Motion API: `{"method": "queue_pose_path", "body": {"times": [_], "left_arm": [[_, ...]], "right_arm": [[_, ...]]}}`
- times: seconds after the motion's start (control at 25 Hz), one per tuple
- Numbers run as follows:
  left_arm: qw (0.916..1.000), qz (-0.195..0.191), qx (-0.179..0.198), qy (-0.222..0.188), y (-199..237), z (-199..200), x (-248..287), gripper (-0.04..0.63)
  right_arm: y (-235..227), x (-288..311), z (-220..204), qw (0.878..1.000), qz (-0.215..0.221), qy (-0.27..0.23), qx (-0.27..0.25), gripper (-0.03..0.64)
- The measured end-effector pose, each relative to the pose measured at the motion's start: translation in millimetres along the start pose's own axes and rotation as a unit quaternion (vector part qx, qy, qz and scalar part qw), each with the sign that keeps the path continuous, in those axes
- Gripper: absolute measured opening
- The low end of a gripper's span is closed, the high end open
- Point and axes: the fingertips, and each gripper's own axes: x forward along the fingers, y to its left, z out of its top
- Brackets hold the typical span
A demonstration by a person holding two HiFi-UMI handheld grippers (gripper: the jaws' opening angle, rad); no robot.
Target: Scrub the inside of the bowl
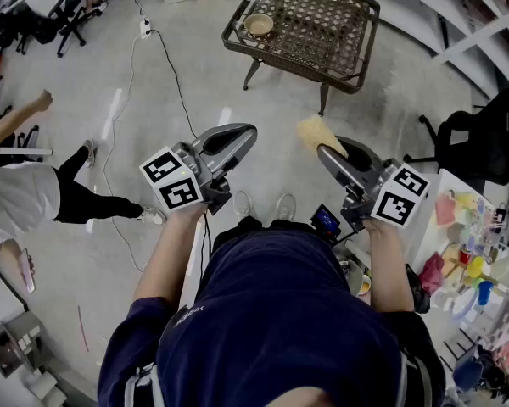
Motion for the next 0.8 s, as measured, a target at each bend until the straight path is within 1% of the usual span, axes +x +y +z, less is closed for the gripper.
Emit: {"method": "queue_pose_path", "body": {"times": [0.48, 0.64, 0.8], "left_arm": [[1.0, 0.004, 0.001, -0.001, -0.5, 0.4, 3.1, 0.003], [0.9999, 0.01, 0.001, -0.002, 2.0, -0.8, 8.9, 0.003], [0.9997, 0.023, 0.004, -0.002, 6.3, -2.1, 20.2, 0.003]], "right_arm": [[-5.7, -2.5, 2.1, 1.0, 0.004, -0.004, 0.006, 0.089], [-12.2, -5.2, 3.8, 1.0, 0.008, -0.004, 0.009, 0.089], [-25.6, -12.2, 8.1, 1.0, 0.015, -0.006, 0.023, 0.09]]}}
